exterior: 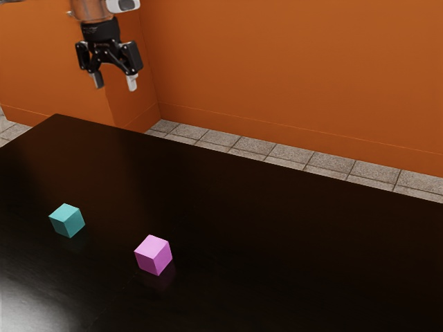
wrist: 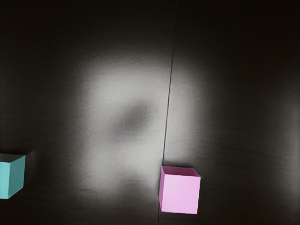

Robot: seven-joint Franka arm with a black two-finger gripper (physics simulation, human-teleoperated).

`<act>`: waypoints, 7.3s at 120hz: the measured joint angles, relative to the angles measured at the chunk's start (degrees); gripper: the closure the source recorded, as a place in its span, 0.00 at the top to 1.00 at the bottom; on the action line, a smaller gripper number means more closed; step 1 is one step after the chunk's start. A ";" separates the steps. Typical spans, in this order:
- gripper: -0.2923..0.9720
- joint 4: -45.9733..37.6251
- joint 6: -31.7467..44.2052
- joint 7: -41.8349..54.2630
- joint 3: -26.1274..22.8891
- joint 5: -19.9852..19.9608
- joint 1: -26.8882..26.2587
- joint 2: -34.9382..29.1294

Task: Pick up the blue block with one arm, and put the blue block on the pink block with one arm

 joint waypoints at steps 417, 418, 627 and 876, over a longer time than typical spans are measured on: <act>0.77 -63.51 65.72 46.43 15.64 -6.04 8.59 -1.13; 0.77 -63.43 65.76 46.42 15.64 -6.09 8.58 -1.06; 0.48 -60.18 60.63 24.48 -1.43 4.78 4.25 -9.33; 0.49 -72.68 65.84 -10.28 2.27 11.58 -7.32 -15.03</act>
